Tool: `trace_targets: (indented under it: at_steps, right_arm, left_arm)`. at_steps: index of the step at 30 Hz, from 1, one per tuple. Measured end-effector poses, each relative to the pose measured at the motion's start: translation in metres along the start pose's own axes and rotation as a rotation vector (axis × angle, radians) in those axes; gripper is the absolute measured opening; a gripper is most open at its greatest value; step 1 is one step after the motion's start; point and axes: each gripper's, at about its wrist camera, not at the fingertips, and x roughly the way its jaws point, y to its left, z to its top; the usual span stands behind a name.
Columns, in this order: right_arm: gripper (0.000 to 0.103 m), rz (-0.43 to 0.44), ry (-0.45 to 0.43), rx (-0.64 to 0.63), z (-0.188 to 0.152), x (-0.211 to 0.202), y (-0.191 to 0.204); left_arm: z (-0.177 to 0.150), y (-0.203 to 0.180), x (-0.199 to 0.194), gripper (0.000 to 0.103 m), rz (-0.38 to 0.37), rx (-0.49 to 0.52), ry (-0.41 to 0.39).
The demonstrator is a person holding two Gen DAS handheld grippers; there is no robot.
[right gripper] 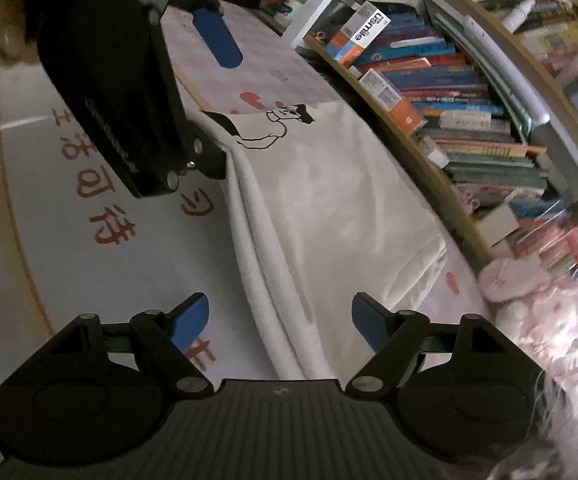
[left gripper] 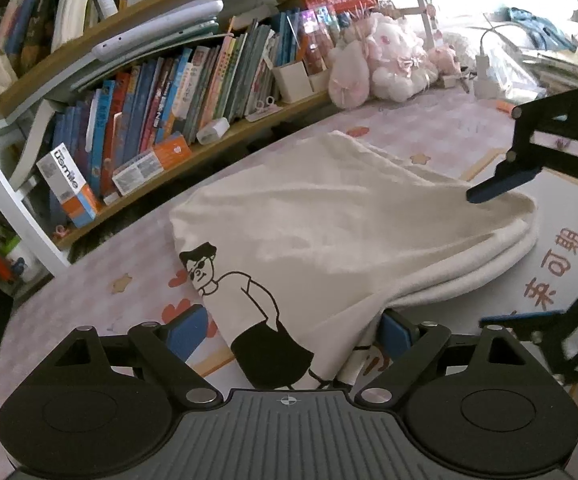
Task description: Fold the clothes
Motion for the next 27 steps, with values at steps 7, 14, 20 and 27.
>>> trace_targets:
  at_steps: [7,14,20,27]
  right_arm:
    - [0.044,-0.129,0.037,-0.151,-0.005,0.011,0.002]
    - [0.014,-0.085,0.022,-0.166,0.003,-0.002,-0.013]
    - [0.014,-0.076,0.024,-0.162,0.006,-0.004,-0.017]
    - [0.014,-0.068,0.033,-0.161,0.001,-0.004,-0.015]
  left_arm:
    - [-0.006,-0.001,0.0,0.091,-0.023,0.04,-0.003]
    - [-0.023,-0.021,-0.007,0.064,0.006,0.21,-0.048]
    - [-0.04,-0.041,-0.007,0.053,0.021,0.388,-0.022]
    - [-0.052,-0.039,-0.007,0.035,0.032,0.435,-0.016]
